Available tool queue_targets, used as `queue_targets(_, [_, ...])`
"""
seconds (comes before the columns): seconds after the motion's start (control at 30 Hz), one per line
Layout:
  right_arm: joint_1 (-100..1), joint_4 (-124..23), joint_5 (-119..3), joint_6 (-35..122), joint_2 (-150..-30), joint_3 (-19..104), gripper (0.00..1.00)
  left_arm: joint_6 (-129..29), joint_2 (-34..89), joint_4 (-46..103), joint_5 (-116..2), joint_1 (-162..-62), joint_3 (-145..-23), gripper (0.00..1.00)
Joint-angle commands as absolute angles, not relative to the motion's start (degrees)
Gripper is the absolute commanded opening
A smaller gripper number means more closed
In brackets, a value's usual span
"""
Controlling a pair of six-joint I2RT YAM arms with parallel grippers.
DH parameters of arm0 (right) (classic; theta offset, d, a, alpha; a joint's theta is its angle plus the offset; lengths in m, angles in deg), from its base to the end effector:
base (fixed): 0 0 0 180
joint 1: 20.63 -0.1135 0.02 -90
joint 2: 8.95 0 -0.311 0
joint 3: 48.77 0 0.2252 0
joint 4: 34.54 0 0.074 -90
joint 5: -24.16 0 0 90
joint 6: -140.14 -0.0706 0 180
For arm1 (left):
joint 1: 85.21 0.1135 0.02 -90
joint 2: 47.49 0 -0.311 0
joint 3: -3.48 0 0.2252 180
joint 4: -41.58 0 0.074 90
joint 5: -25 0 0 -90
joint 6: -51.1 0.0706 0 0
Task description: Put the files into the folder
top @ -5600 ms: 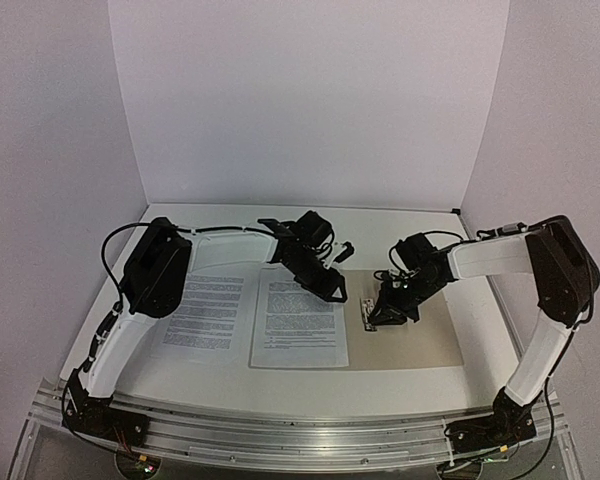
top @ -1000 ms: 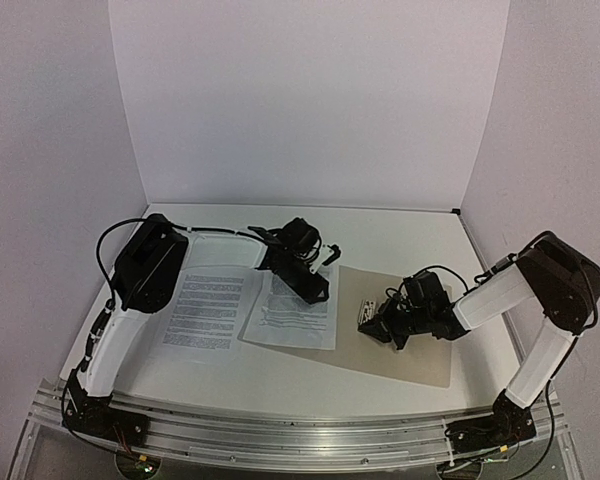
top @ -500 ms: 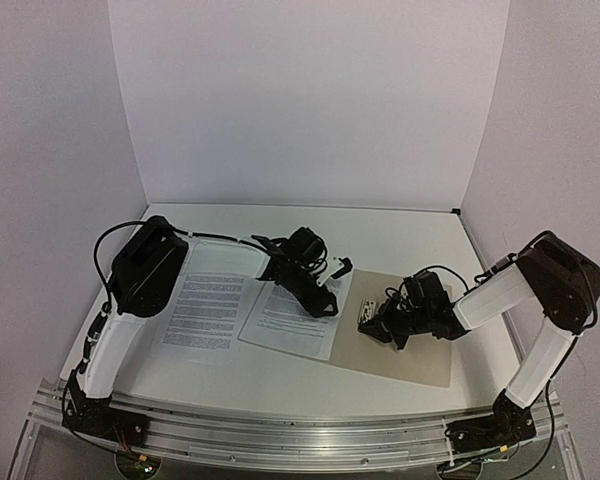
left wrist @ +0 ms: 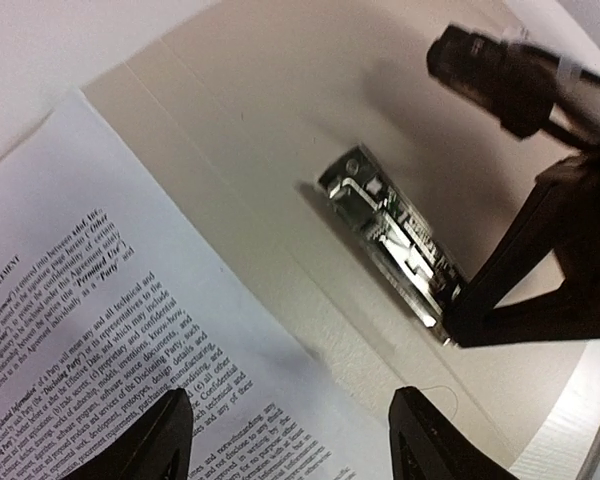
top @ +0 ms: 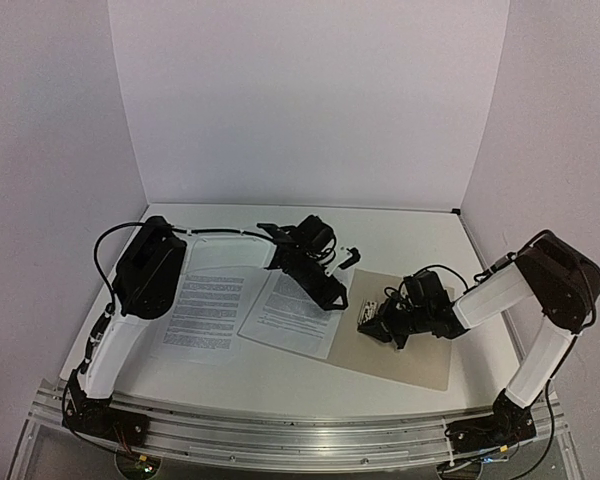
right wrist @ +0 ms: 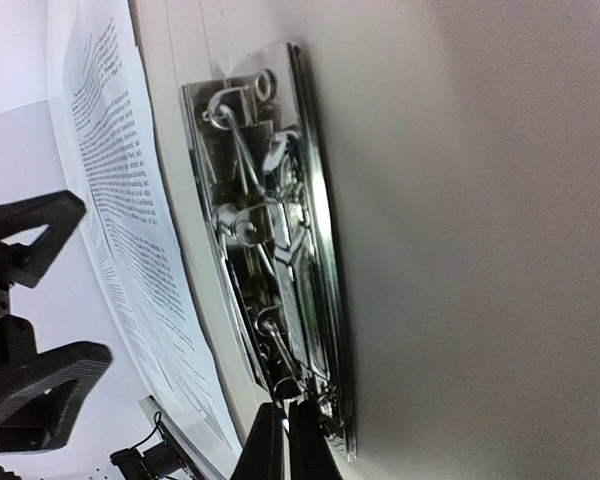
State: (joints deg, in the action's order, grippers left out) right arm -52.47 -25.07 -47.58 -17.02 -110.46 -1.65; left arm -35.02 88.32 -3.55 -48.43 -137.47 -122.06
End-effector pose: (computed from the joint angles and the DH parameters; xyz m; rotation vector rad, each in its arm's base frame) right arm 0.2543 0.1839 0.1356 0.6338 2.5720 1.1100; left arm 0.3177 -0.4433 0.1735 1.3398 2.2594 -0.6835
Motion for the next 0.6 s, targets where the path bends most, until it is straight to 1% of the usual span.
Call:
queue_targets(0.0, [-52.30,-52.87,-53.06,-16.90,-119.27,-6.76,0.00,-44.62,91.78,1.44,-46.61,-138.21,-129.10,0.69])
queue_targets(0.1, [-52.18,-51.11,-51.20,-15.18,-120.66,-6.57,0.00,-50.80,97.23,0.53,-48.68,-138.68,-135.40,0.71])
queue_targets(0.23, [-52.22,-50.53,-50.03,-13.85,-122.11,-6.14,0.00,-53.84,102.79,-0.77,-52.01,-139.67,-142.22,0.71])
queue_targets(0.4, [-52.18,-50.52,-49.92,-13.43,-121.53,-6.13,0.00,-53.40,103.73,1.80,-55.64,-141.36,-141.95,0.71])
queue_targets(0.47, [-52.25,-50.52,-49.77,-13.44,-121.37,-6.03,0.00,-53.92,104.33,1.88,-57.95,-141.49,-142.70,0.69])
queue_targets(0.57, [-52.19,-50.54,-49.66,-13.31,-120.96,-6.07,0.00,-52.40,104.78,2.36,-58.21,-141.76,-143.14,0.66])
